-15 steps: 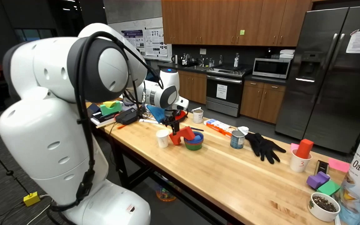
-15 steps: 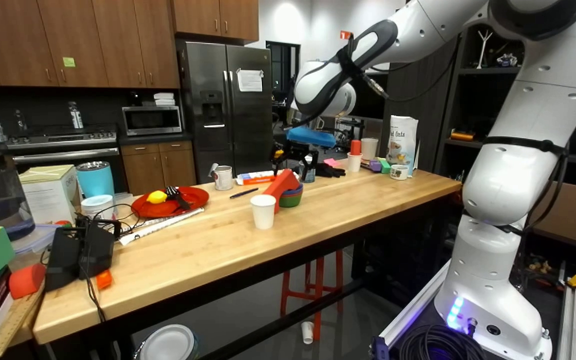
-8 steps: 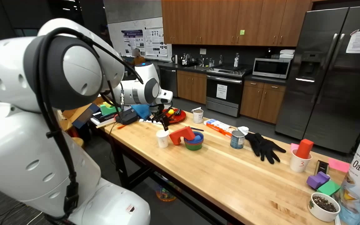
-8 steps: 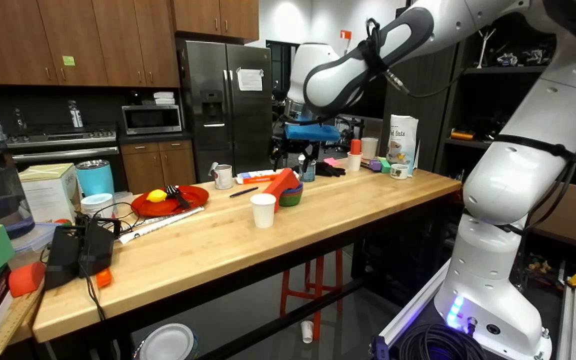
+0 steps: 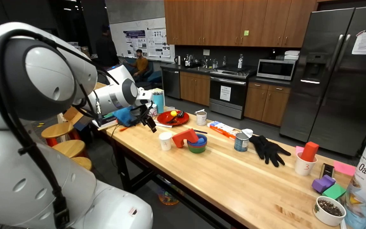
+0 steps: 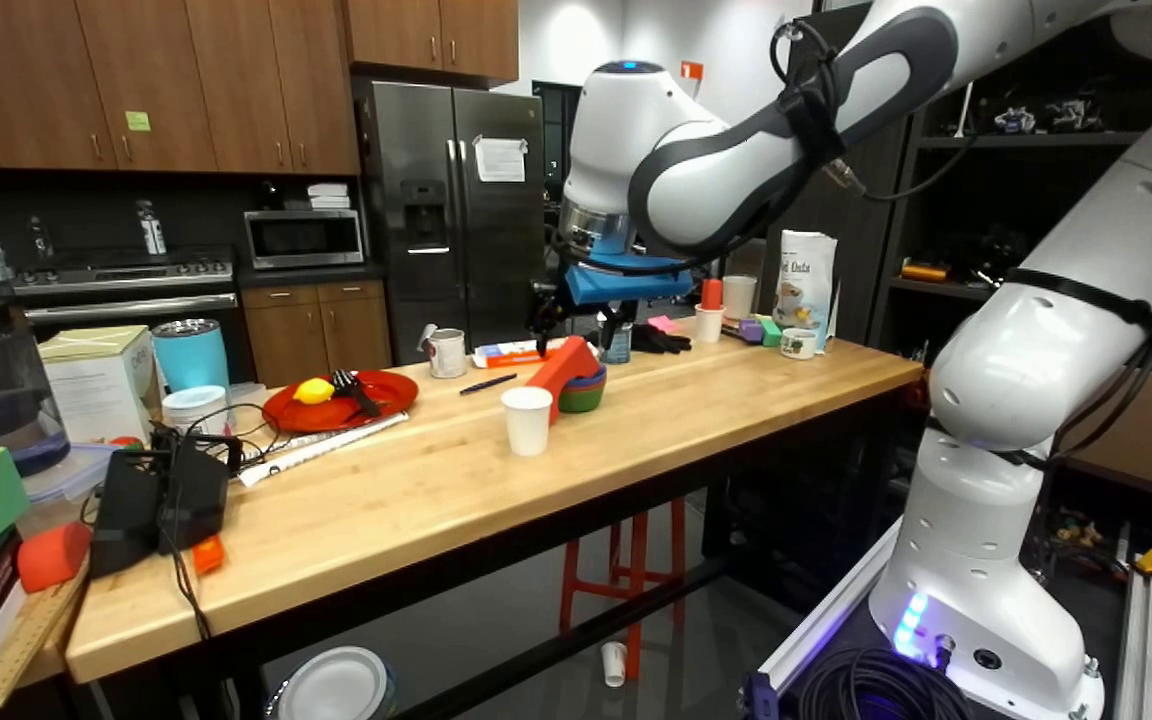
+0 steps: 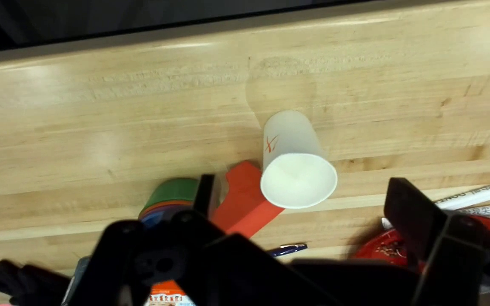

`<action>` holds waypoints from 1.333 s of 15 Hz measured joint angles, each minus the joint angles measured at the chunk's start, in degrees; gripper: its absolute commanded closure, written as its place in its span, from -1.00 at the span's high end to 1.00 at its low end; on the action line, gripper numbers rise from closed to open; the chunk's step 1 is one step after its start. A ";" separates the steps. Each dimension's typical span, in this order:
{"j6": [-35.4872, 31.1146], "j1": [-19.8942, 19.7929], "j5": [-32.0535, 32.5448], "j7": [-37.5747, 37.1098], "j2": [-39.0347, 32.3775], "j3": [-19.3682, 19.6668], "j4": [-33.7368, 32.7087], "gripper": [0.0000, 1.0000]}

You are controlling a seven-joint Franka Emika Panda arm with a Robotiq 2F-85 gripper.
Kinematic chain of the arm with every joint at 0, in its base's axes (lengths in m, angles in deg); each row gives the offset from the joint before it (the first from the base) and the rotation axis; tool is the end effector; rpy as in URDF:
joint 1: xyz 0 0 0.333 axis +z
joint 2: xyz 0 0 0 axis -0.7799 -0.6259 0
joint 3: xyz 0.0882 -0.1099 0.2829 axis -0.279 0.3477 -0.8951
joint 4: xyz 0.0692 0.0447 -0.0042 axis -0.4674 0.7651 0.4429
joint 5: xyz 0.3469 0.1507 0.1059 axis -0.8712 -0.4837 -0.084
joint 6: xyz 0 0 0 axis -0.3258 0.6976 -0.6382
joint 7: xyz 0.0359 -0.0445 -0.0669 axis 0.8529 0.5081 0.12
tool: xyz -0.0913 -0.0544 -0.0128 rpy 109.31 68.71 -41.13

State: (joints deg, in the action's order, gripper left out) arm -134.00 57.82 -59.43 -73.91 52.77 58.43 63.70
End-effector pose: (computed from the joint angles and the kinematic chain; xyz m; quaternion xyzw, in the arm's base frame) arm 0.3664 0.2291 0.4475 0.9679 -0.1621 0.1915 0.0154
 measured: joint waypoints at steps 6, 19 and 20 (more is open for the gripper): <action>-0.34 2.31 0.00 -6.91 1.76 -5.12 1.46 1.00; -14.89 3.94 -0.20 -12.86 2.48 -7.67 6.68 1.00; -14.83 3.95 -0.20 -12.86 2.48 -7.75 6.56 1.00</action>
State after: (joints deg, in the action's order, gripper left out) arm -148.84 61.76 -59.63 -86.78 55.25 50.69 70.26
